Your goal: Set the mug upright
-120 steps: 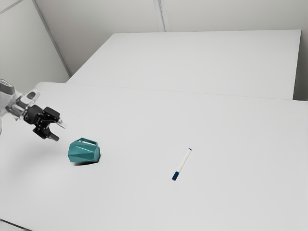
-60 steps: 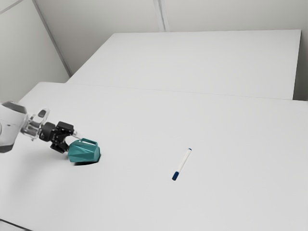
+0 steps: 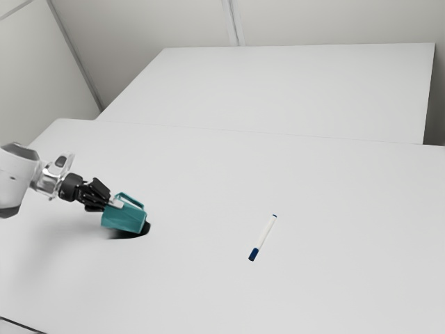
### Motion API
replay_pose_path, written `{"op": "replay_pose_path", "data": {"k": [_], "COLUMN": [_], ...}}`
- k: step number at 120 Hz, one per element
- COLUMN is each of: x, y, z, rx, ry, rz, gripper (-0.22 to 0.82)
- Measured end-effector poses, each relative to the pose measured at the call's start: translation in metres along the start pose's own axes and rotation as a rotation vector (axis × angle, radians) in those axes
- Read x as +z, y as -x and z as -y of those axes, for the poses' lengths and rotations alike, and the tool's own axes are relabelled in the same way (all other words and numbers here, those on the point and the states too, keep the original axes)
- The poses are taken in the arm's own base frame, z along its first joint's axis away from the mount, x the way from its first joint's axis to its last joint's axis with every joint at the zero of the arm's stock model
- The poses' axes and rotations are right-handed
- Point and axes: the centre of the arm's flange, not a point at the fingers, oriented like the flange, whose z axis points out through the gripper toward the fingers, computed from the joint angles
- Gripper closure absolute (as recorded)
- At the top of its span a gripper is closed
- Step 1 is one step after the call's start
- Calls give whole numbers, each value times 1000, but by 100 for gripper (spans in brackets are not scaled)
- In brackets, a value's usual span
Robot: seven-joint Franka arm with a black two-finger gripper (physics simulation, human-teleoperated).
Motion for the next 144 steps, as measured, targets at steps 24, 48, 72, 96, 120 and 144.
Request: {"op": "replay_pose_path", "data": {"k": [24,48,72,96,120,144], "x": [-2,7,26,73,108,135], "y": [-5,-41,-99,-121,-103,-82], "z": [-34,-122,-174,-200,-184,-158], "rx": [86,287,405,440,406,385], "ry": [-7,-242,-550,-740,-888,-962], "rz": [10,176,321,409,395,301], "gripper": [76,77,78,78,78,78]}}
